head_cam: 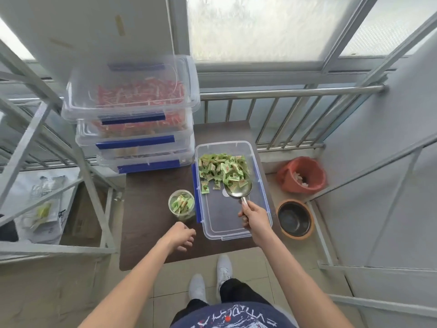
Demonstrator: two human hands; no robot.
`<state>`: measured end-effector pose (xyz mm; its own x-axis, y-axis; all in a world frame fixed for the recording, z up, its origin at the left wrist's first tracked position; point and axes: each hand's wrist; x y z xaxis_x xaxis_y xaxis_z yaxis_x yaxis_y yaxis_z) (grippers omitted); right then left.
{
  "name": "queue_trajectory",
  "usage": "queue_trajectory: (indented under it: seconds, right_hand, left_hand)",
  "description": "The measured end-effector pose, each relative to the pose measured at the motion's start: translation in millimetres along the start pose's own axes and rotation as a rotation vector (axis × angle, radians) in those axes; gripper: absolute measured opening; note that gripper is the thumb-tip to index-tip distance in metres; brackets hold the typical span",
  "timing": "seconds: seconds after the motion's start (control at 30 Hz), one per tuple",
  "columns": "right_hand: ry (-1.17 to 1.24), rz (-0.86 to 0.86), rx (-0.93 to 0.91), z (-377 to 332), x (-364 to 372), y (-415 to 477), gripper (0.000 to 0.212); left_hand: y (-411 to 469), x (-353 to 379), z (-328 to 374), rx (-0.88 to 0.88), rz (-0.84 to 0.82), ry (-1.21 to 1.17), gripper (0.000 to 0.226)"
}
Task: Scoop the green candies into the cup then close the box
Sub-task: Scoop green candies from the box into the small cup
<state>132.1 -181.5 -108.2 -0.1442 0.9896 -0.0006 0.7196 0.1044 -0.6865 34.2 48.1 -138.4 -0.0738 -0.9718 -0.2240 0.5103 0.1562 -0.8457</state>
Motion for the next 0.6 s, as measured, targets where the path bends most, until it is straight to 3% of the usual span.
queue_trajectory:
  seconds: [0.17,0.27,0.4,0.6]
  right_hand:
    - [-0.1,-0.17,-0.008,-11,4,-27,0.021]
    - [-0.211,-0.273,-0.007,-18,12,-40,0.022]
    - [-0.385,-0.36,0.009,-27,26,-54,0.028]
    - [-0.698,-0.334,0.011,-49,46,-70,0.033]
  left_hand:
    - [-6,-19,-5,0.037,0.23,-0.066,0.024]
    - [-8,-30,-6,0.116,0.349,-0.156,0.051]
    - [-9,-40,-7,0.279,0.374,-0.138,0.08]
    - [-15,-37,-1,0.351,0.345,-0.093,0.077]
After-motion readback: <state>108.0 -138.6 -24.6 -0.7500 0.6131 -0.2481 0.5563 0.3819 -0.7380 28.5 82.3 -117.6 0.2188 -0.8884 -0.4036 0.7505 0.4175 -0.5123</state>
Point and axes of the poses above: each hand's wrist, its own y-axis towards the middle knuckle, its own x-axis out of the palm, z = x × y, and after that the axes turned 3 degrees about x, right-handed
